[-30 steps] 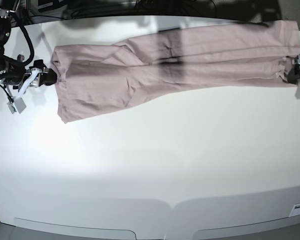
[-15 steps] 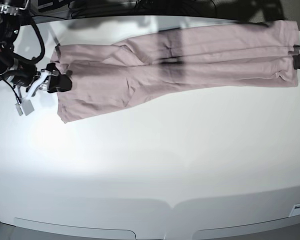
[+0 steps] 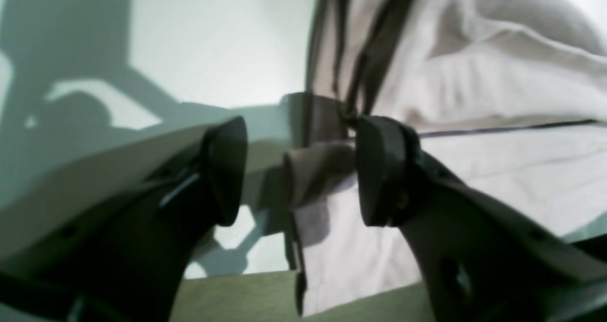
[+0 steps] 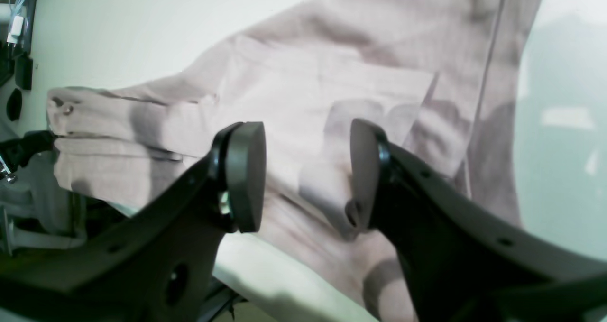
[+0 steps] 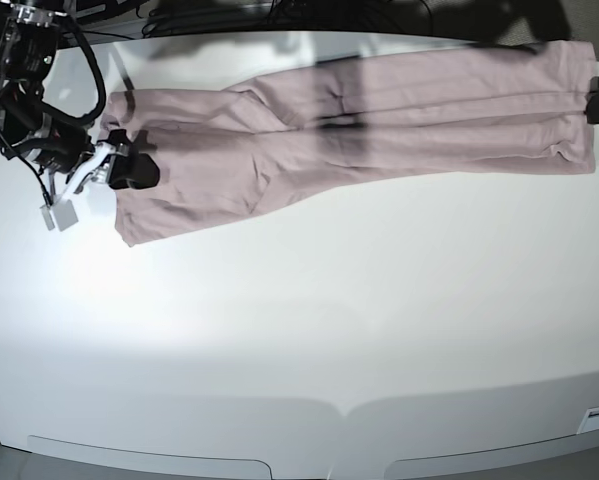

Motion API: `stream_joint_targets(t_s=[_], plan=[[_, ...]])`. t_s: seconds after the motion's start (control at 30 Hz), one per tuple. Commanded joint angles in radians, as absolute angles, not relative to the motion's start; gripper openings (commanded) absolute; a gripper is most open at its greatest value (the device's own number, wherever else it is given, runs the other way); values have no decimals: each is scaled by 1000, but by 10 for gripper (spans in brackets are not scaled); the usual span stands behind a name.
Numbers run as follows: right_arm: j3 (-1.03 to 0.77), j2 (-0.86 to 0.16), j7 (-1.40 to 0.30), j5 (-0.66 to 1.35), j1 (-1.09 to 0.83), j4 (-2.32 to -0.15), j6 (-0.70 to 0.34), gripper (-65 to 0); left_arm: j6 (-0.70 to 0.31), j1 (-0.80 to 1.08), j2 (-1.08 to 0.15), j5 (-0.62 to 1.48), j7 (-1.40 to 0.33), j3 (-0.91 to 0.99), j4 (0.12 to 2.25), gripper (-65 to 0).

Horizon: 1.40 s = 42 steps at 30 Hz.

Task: Fold the T-shirt properly
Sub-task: 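Move the right gripper along the strip toward its middle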

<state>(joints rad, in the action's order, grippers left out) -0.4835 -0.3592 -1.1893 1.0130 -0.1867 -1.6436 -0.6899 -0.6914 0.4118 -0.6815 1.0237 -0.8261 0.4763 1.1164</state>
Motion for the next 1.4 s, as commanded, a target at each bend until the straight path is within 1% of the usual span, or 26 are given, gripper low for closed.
stream_joint_targets(t_s=[0.0, 0.3, 0.4, 0.47, 0.67, 0.8, 0.9, 1.13, 1.27, 1.37], plan=[[-490, -374, -1174, 1033, -180, -1660, -698, -357, -698, 413, -695, 1050, -845, 485, 1124, -290], [-490, -374, -1175, 1111, -178, -1660, -698, -357, -698, 413, -581, 1056, -862, 485, 1124, -290], [-490, -374, -1174, 1111, -177, -1660, -698, -357, -698, 413, -570, 1056, -863, 485, 1124, -309], [-490, -374, -1174, 1112, -177, -1660, -698, -357, -698, 413, -566, 1056, -866, 485, 1124, -357], [-489, -374, -1174, 1138, -178, -1660, -698, -357, -698, 413, -548, 1056, -862, 485, 1124, -650], [-477, -357, -1169, 1225, -177, -1660, -698, -357, -698, 413, -550, 1056, -804, 485, 1124, -650], [-421, -317, -1155, 1222, -172, -1660, -698, -357, -698, 403, -550, 1055, -776, 485, 1124, -650], [-200, -205, -999, 1000, -137, -1660, -698, -357, -698, 339, -564, 964, -775, 485, 1124, -650], [-121, -141, -987, 926, -116, -1660, -698, -357, -698, 312, -612, 890, -720, 485, 1124, -650], [-105, -99, -984, 886, -107, -1660, -698, -357, -698, 311, -673, 826, -657, 485, 1124, -650]])
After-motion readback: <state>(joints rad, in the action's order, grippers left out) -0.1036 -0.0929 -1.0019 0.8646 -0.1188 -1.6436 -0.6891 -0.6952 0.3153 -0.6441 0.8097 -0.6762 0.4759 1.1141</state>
